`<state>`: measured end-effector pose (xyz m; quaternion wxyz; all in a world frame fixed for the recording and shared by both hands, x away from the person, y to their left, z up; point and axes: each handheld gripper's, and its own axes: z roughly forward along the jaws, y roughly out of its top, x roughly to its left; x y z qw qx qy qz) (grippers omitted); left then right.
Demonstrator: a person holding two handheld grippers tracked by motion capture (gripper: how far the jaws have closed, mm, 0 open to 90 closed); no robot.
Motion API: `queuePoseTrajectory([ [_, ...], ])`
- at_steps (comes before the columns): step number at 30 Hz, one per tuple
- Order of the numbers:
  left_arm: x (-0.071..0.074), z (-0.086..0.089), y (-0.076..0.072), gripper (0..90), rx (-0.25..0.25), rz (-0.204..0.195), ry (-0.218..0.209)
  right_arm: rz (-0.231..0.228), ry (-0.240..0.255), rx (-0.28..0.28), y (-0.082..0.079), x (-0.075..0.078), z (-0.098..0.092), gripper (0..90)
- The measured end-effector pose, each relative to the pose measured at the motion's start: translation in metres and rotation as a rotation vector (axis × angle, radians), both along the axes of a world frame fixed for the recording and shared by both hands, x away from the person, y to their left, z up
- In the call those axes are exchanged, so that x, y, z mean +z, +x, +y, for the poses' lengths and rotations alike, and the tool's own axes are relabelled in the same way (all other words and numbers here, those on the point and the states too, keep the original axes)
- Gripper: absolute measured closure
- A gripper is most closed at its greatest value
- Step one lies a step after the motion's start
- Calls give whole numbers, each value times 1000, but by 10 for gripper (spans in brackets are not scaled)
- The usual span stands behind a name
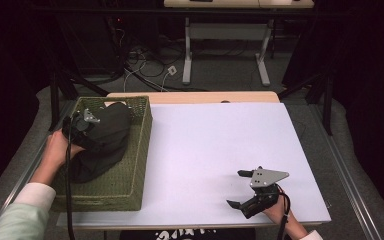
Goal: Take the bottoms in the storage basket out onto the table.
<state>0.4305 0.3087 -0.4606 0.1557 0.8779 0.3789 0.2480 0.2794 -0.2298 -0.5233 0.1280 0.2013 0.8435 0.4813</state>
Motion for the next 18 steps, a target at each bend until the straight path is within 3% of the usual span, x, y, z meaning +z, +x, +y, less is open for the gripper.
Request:
queuePoseTrajectory([
  [13, -15, -1, 6, 0, 4, 40, 60, 5, -1, 5, 0, -1, 0, 1],
  [18, -20, -1, 7, 0, 6, 47, 63, 6, -1, 7, 0, -1, 0, 2],
])
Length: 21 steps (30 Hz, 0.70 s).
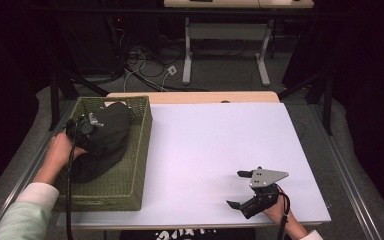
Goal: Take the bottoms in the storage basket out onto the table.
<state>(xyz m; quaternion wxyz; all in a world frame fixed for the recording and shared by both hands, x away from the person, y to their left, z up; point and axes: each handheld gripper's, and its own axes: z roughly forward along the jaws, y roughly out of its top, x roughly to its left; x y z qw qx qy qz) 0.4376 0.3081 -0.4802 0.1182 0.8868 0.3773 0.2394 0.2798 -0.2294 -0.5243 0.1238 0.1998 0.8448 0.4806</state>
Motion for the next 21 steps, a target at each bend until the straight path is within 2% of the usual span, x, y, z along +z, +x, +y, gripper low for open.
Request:
queuePoseTrajectory([
  [8, -7, 7, 3, 0, 31, 35, 11, 3, 0, -1, 0, 0, -1, 1],
  [14, -10, 4, 3, 0, 37, 55, 23, 2, -2, -1, 1, -1, 0, 1],
  [21, -17, 0, 6, 0, 47, 102, 66, 2, 0, 2, 1, -1, 0, 1],
])
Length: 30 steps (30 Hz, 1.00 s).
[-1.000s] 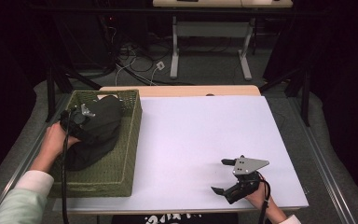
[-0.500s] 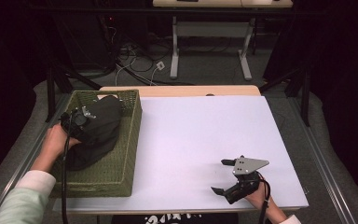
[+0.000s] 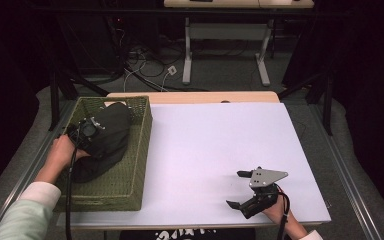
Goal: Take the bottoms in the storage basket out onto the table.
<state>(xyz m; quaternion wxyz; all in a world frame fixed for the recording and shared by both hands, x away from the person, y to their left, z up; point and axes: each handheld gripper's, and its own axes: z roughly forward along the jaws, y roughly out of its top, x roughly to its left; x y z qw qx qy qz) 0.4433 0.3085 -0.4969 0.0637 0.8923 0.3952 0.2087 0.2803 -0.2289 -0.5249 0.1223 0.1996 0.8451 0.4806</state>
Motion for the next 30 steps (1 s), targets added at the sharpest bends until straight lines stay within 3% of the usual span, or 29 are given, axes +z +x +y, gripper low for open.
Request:
queuePoseTrajectory([
  [3, -3, -2, 1, 0, 8, 12, 22, 0, -1, 0, 0, 0, 0, 1],
  [13, -6, -7, 2, 30, 40, 19, 26, 3, -5, 1, 0, 0, 1, 4],
  [16, -6, -8, 2, 116, 45, 9, 33, 4, -5, 0, 1, 0, 1, 4],
  [22, -7, -6, 2, 309, 42, 13, -12, 0, -7, 2, 1, 0, 2, 4],
  [26, -6, -6, 1, 467, 47, -9, -13, -1, -8, 4, 1, 0, 2, 5],
  [30, -4, -5, -1, 545, 59, -23, -27, -2, -7, 4, 1, 0, 2, 5],
])
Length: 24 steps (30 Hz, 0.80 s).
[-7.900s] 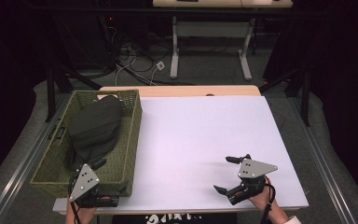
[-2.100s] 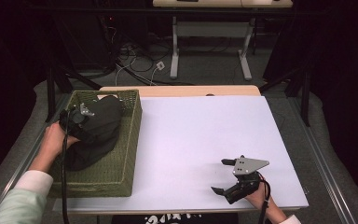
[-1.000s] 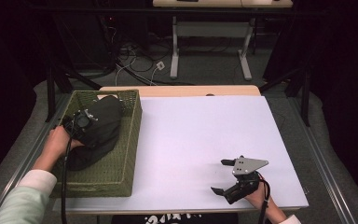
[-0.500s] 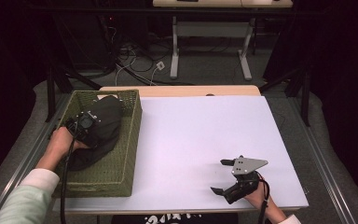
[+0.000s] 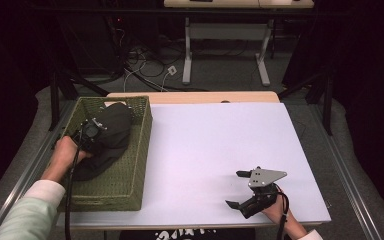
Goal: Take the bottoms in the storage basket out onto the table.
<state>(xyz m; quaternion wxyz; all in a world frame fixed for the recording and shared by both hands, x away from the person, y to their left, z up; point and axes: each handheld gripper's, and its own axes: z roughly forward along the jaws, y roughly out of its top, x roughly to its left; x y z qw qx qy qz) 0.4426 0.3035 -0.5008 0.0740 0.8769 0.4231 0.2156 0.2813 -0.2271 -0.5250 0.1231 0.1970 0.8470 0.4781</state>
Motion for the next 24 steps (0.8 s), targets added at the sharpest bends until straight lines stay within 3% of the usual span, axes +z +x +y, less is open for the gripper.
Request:
queuePoseTrajectory([
  [8, 7, 10, -4, 588, 23, -19, -92, 0, 4, -7, 0, 0, -1, 5],
  [24, 24, 17, -18, 632, 11, -39, -180, -10, 7, -13, -1, 1, -2, 5],
])
